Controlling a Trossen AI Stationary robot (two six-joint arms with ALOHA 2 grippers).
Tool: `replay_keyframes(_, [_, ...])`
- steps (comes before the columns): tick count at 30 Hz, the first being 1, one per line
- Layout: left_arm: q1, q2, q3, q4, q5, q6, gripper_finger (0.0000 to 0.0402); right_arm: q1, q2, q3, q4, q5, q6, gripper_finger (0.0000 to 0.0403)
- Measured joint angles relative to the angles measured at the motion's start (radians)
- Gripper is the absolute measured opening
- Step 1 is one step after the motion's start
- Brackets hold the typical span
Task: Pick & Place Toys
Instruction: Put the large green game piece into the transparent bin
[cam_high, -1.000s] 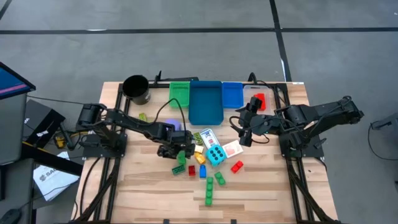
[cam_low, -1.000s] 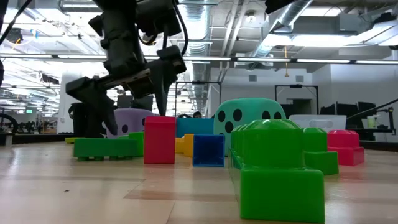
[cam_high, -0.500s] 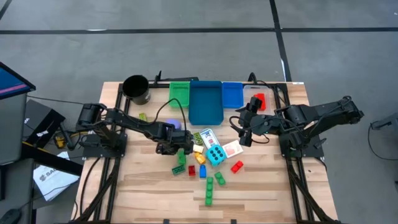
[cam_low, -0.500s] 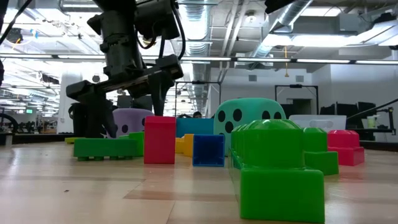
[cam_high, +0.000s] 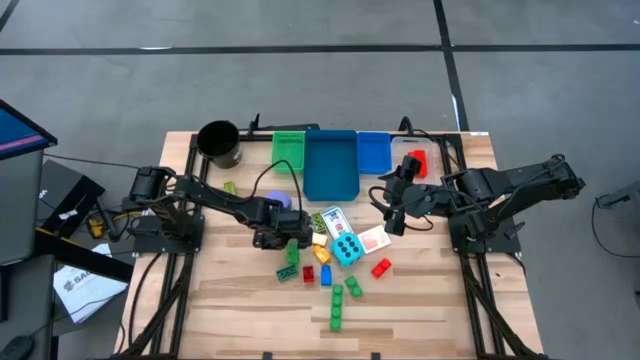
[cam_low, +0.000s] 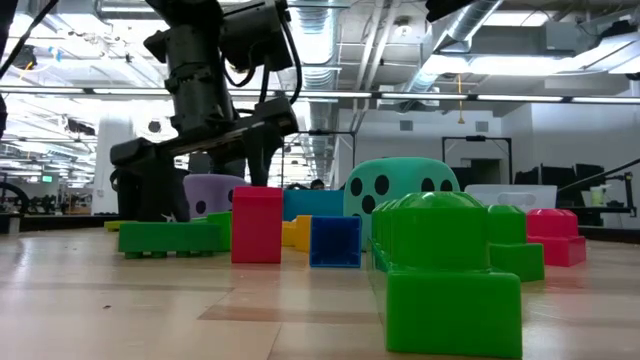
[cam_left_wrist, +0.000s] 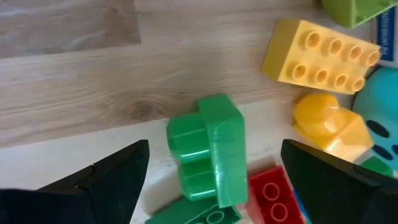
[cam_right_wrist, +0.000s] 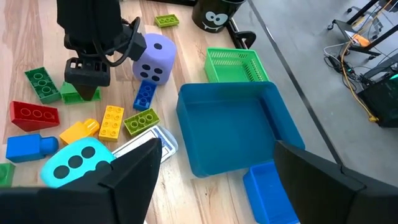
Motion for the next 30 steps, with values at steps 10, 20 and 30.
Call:
replay_keyframes(10, [-0.004, 0.000, 0.000, 0.043, -0.040, -0.007, 0.0359, 0.000, 0.000, 0.000, -0.001, 0.000, 0.000, 0.0305])
replay_keyframes(20, [-0.008, 0.000, 0.000, 0.041, -0.029, -0.007, 0.0359, 0.000, 0.000, 0.000, -0.001, 0.000, 0.000, 0.0305])
replay_keyframes(30, [-0.008, 0.000, -0.008, 0.005, -0.029, -0.007, 0.0356, 0.000, 0.000, 0.000, -0.001, 0.000, 0.000, 0.0305])
